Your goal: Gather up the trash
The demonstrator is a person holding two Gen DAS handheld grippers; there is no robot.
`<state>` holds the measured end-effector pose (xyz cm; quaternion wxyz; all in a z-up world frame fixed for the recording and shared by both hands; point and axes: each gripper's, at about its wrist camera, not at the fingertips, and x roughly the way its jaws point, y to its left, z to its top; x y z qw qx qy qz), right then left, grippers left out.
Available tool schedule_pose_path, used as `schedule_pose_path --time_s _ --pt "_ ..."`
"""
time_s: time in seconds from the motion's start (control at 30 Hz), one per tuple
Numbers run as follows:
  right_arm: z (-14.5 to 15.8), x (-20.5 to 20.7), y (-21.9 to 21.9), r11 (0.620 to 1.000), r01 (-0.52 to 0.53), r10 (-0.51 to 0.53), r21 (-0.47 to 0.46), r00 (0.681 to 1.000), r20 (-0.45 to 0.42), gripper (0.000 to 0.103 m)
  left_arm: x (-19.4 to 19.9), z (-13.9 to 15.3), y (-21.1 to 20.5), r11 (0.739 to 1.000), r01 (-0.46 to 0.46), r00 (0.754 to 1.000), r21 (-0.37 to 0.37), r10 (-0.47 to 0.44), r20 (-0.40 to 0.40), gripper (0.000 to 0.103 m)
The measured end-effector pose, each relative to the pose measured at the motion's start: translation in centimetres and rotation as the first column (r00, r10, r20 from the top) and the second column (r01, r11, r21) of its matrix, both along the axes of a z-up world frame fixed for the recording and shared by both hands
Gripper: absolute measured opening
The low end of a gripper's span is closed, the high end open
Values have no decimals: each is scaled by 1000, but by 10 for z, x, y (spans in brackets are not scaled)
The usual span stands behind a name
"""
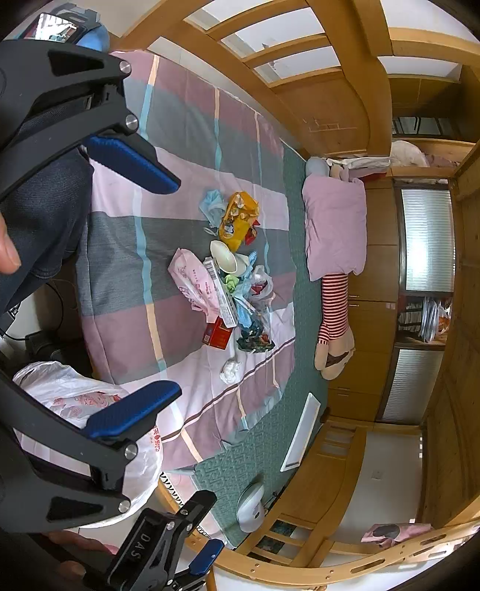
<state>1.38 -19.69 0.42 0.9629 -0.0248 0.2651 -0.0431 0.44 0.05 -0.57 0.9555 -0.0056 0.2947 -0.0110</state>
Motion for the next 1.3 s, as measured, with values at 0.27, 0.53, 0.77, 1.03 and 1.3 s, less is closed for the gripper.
schedule_pose_path --time_s 0.27,0.53,0.77,1.03,1.3 --pt "1 -1 1 1000 -3 3 3 1000 -2 101 1 -3 0 1000 -2 1000 -6 2 -3 100" --pt "0 -1 2 1000 -3 3 2 1000 -3 101 -2 -6 -1 1000 -3 1000 -12 3 -9 100" --pt "0 -1 2 1000 -5 5 -1 1000 -3 101 -1 -6 0 1000 -2 1000 -12 2 -10 100" --pt "-1 -1 1 1000 -3 3 3 1000 -6 101 -1 -6 0 1000 -2 1000 -14 2 -11 100" --pt "-4 -1 2 1000 -3 3 3 1000 -10 101 -1 -6 0 1000 -2 1000 -15 2 -12 100"
